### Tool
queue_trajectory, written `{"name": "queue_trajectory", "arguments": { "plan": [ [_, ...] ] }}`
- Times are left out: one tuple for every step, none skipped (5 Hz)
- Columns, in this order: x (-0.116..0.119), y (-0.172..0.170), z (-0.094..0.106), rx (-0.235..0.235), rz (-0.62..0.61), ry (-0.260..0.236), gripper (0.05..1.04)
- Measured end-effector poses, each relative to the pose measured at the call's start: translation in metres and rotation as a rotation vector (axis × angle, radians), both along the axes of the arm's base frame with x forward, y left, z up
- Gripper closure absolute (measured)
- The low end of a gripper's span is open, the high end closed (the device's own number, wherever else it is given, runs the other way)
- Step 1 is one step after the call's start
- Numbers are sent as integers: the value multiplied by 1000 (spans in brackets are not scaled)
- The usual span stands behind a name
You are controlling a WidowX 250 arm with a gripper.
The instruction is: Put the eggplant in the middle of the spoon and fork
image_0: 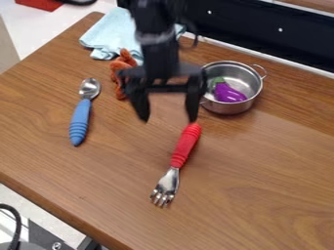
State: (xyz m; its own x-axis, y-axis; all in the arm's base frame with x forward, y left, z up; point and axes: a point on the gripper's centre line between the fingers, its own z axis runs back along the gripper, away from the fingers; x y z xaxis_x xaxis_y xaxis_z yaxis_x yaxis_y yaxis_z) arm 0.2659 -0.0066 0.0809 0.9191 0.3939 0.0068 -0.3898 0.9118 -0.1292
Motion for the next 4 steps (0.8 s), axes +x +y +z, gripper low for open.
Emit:
{"name": "queue_trajectory", "arguments": {
  "plan": [
    [37, -9, 15, -24, 139, -23, 85],
    [69, -22, 19, -37, 241, -61, 85],
    [89, -27, 10, -32, 382, -103, 85],
    [103, -21, -1, 12, 473, -147, 85]
  ]
}}
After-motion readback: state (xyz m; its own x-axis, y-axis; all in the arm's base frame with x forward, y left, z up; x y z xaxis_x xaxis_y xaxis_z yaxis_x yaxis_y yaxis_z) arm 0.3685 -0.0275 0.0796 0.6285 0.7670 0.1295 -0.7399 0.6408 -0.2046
